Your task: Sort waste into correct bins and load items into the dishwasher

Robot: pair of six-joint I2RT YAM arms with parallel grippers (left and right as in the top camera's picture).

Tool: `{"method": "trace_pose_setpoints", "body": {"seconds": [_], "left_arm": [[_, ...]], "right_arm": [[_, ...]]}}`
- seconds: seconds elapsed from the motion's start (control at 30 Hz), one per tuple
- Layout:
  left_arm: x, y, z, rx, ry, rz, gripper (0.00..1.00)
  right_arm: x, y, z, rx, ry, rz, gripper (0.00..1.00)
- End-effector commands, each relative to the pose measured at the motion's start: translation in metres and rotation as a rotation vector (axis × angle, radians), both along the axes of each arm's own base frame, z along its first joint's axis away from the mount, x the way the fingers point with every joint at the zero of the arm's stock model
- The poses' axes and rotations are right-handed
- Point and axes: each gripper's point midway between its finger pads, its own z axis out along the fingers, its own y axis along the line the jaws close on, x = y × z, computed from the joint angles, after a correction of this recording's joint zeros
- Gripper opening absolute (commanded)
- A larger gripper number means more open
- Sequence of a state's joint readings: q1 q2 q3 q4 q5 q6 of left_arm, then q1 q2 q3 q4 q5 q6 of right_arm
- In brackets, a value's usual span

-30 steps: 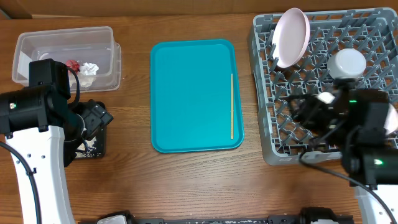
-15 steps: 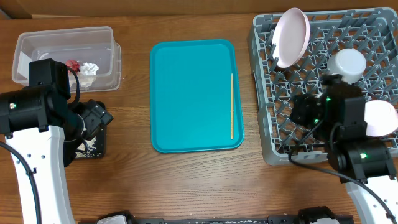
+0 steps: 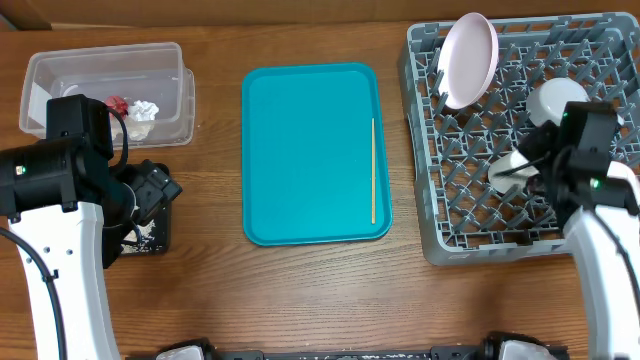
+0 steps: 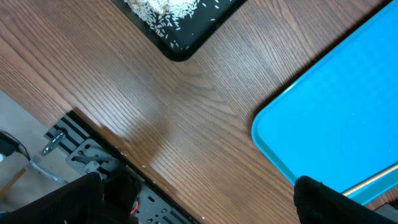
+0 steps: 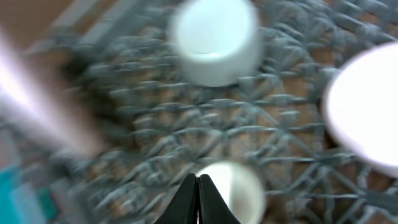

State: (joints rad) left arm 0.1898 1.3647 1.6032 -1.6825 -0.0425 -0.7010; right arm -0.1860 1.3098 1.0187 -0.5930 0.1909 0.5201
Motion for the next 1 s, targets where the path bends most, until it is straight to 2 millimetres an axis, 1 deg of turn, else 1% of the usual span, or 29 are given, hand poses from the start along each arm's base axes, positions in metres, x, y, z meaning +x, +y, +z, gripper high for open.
{"method": "trace_pose_setpoints", "body": {"seconds": [0.0, 0.1, 0.23, 0.43, 0.5, 0.6, 0.7, 0.8, 0.97], "left_arm": [[0.0, 0.003, -0.001, 0.015, 0.009, 0.007, 1.0], [0.0, 0.003, -0.001, 0.015, 0.009, 0.007, 1.0], [0.0, 0.003, -0.001, 0.015, 0.009, 0.007, 1.0], [0.0, 0.003, -0.001, 0.015, 0.009, 0.007, 1.0], [0.0, 0.003, -0.001, 0.015, 0.009, 0.007, 1.0], [0.0, 0.003, -0.001, 0.015, 0.009, 0.007, 1.0], [0.0, 0.003, -0.001, 0.015, 0.009, 0.007, 1.0], [0.0, 0.003, -0.001, 0.015, 0.009, 0.007, 1.0], [0.0, 0.003, -0.001, 0.015, 0.009, 0.007, 1.0]], "right_arm": [[-0.006, -0.045, -0.022, -0.016, 0.051, -0.132, 0.04], [-0.01, -0.072, -0.03, 0.001, 0.055, -0.181, 0.04], [-0.008, -0.088, -0.024, 0.025, 0.003, -0.167, 0.04], [-0.019, -0.113, -0.028, 0.022, 0.006, -0.237, 0.04], [-0.022, -0.12, -0.033, 0.021, 0.021, -0.249, 0.04], [-0.031, -0.131, -0.048, 0.036, 0.066, -0.277, 0.04], [-0.037, -0.138, -0.056, 0.046, 0.086, -0.301, 0.04], [-0.043, -0.146, -0.06, 0.052, 0.096, -0.326, 0.04], [-0.053, -0.157, -0.06, 0.042, 0.106, -0.366, 0.04]]}}
